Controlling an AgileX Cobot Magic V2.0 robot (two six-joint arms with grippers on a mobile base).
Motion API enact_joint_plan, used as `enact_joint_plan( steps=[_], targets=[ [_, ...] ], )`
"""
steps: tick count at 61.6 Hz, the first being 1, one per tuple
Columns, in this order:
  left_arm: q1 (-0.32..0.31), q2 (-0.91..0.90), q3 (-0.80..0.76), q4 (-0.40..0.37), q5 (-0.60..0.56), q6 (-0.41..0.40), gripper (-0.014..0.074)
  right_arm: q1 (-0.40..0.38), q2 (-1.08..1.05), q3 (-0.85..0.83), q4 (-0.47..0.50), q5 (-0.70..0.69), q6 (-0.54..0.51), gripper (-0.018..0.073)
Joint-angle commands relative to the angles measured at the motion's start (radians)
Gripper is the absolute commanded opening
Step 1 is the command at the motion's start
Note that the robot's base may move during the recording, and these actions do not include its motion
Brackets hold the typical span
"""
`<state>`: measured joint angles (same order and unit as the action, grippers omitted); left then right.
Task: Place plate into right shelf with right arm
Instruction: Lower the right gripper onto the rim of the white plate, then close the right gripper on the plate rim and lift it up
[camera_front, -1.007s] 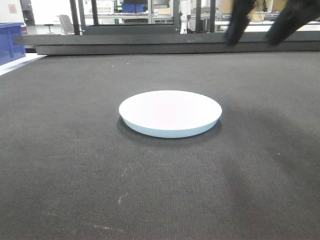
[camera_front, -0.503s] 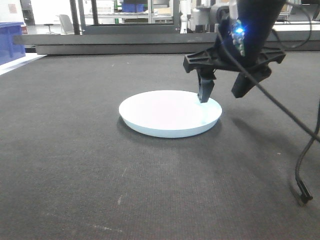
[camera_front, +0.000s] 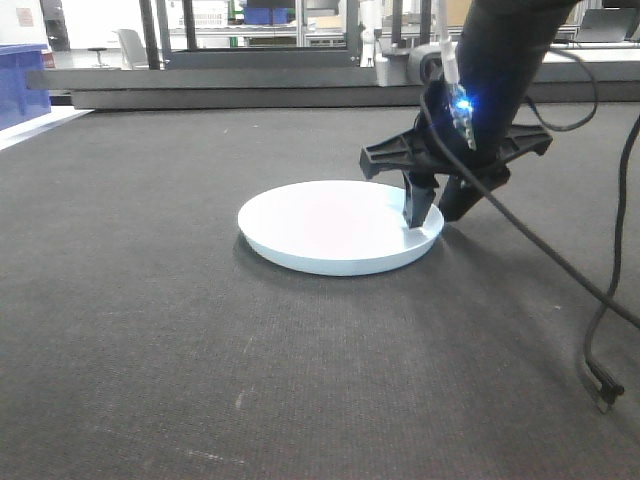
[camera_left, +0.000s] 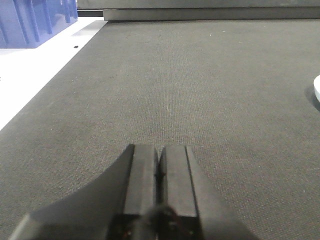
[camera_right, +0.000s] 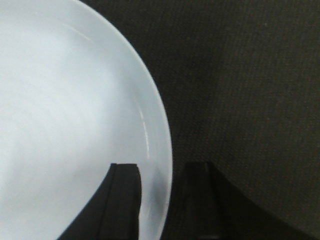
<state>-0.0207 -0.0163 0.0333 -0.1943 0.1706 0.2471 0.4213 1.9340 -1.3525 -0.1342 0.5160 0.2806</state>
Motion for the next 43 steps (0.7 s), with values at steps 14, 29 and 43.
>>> enact_joint_plan(
  steps=[14,29,43],
  targets=[
    [-0.001,-0.01,0.008,-0.008,-0.083,-0.003,-0.0047,0.004,-0.039,-0.041,-0.019,-0.047,0.0,0.0012],
    [-0.001,-0.01,0.008,-0.008,-0.083,-0.003,-0.0047,0.006,-0.109,-0.038,-0.019,-0.046,0.001,0.0038],
    [-0.001,-0.01,0.008,-0.008,-0.083,-0.003,-0.0047,-0.015,-0.282,0.056,-0.02,-0.069,0.003,0.0038]
  ],
)
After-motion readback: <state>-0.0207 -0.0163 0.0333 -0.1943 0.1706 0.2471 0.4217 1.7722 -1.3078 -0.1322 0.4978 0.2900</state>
